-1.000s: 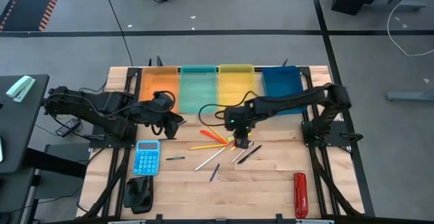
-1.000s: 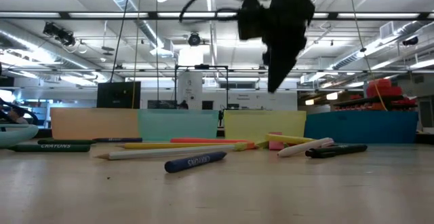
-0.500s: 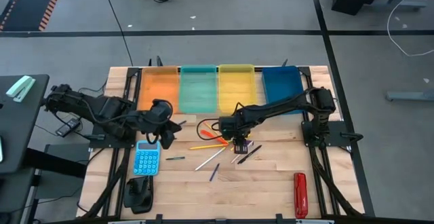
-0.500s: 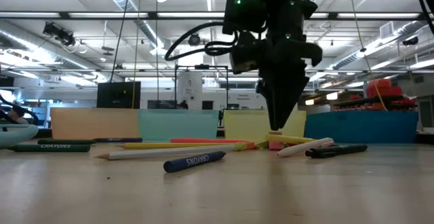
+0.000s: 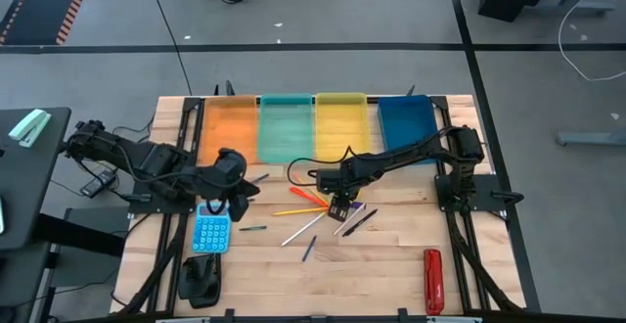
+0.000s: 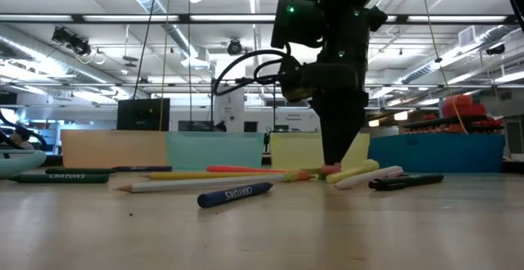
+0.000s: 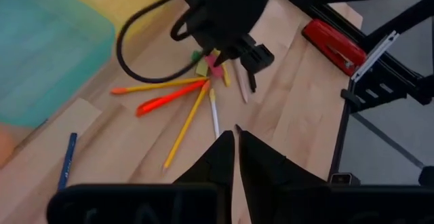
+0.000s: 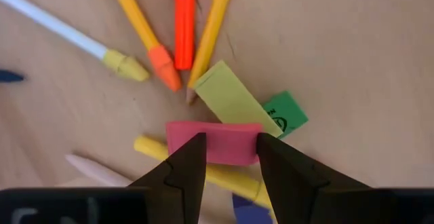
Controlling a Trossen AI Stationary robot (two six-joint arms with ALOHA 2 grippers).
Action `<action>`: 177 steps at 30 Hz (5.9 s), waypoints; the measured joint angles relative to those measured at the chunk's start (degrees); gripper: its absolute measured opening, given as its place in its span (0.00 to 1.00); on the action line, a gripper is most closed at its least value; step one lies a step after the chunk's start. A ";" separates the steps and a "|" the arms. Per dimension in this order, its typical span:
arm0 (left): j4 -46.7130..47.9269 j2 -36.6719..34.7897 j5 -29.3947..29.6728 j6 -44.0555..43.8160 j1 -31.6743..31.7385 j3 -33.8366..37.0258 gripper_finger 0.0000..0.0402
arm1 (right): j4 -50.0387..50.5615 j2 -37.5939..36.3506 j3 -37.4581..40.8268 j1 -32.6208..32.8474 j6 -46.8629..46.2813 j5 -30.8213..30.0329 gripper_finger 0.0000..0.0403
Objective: Sort crayons/erasers/pens/pencils in bins
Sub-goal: Put the pink eraser into the blue bin, then put the black pen into the yellow bin
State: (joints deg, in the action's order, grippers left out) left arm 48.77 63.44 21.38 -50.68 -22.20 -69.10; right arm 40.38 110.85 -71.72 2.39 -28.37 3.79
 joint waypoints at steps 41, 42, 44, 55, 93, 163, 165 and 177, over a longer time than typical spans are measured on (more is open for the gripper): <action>0.00 0.04 0.00 -1.39 0.04 0.02 0.04 | -0.47 -1.45 0.28 2.78 61.90 -2.90 0.47; 0.02 0.04 0.00 -1.55 0.04 0.00 0.04 | -0.58 -1.43 0.44 2.54 62.33 -2.86 0.46; 0.00 0.04 0.00 -2.01 0.04 0.00 0.05 | -1.38 -1.25 0.92 2.22 62.46 -2.73 0.45; 1.55 0.04 0.00 -2.23 0.04 0.00 0.03 | -2.81 -1.40 1.87 1.01 58.97 -2.79 0.24; 1.81 0.04 7.96 -6.20 0.28 0.00 0.07 | 20.09 -34.08 10.09 -41.24 -0.17 -16.00 0.17; -8.68 0.42 -3.71 6.27 11.37 0.01 0.24 | -3.87 -16.41 18.89 7.97 34.10 3.53 0.33; -8.68 0.42 -4.12 5.49 11.34 0.01 0.24 | -3.90 -15.80 18.89 7.98 35.10 3.57 0.32; -8.75 0.42 -4.16 -0.93 11.34 0.01 0.23 | -9.54 -14.69 22.92 7.91 39.07 3.29 0.28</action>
State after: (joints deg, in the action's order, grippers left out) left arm 40.02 63.86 17.22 -51.61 -10.85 -69.09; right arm 30.84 96.16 -48.80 10.31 10.71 7.08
